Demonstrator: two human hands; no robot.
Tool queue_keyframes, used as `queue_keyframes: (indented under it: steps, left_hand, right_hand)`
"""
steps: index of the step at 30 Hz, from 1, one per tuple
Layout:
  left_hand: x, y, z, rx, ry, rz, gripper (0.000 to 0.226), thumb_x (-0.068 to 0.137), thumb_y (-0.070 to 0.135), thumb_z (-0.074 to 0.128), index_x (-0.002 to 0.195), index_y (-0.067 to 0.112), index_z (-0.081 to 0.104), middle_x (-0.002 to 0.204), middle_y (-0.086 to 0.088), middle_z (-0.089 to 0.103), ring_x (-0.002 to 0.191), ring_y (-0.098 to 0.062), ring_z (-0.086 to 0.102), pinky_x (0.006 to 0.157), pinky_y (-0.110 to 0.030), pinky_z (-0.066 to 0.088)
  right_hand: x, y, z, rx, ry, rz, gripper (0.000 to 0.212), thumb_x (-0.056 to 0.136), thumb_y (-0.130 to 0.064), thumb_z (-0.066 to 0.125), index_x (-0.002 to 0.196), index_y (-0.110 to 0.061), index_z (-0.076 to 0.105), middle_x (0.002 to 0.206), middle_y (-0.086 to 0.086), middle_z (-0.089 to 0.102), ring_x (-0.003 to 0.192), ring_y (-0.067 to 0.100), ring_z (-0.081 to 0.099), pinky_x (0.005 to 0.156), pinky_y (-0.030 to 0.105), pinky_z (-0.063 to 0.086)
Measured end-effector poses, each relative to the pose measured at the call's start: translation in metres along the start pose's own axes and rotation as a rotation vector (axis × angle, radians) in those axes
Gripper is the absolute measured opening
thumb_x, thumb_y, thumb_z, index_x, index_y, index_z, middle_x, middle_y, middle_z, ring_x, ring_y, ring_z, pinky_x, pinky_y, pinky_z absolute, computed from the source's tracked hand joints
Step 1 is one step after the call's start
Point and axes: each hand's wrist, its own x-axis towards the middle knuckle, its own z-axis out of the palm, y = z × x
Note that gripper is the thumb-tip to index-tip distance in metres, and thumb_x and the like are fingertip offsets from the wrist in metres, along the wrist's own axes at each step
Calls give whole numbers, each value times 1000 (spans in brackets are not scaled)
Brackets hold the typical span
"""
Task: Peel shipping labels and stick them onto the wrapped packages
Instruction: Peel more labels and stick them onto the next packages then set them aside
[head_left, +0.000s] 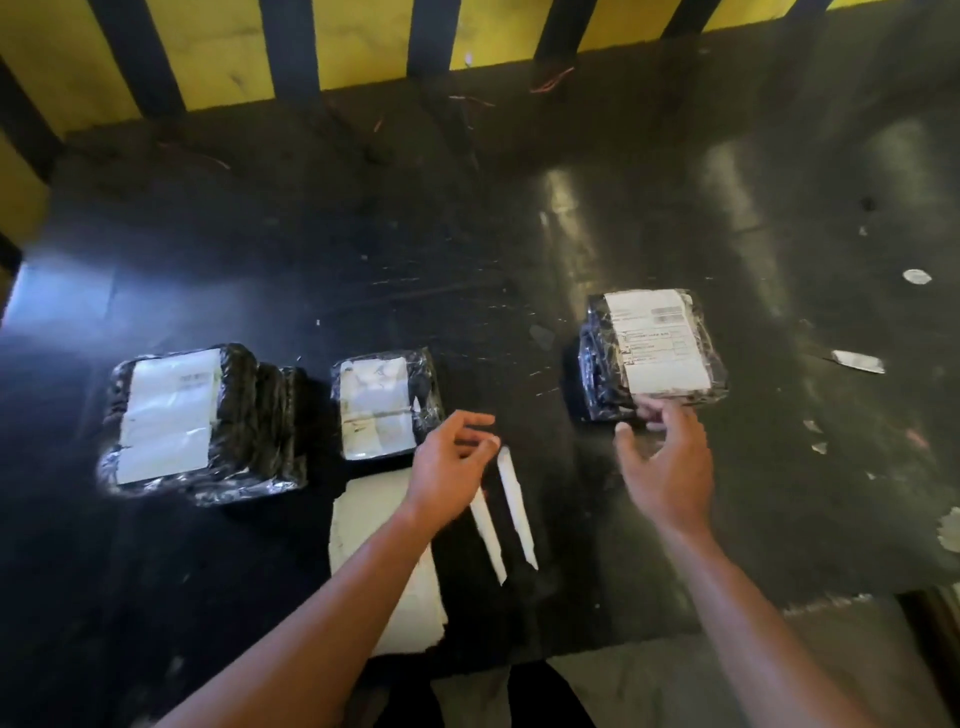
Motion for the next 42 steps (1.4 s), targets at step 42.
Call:
queue_keyframes:
  steps: [42]
  left_hand:
    - [-98,-179,-119,-16,296,-319,60,83,52,85,132,27,63,120,5,70,103,-10,68,90,-34,59]
  right_hand:
    - [-134,-82,103,438,-623,506,11,92,-15,79,85,-8,74,104,7,79,105,30,72,75,32,56]
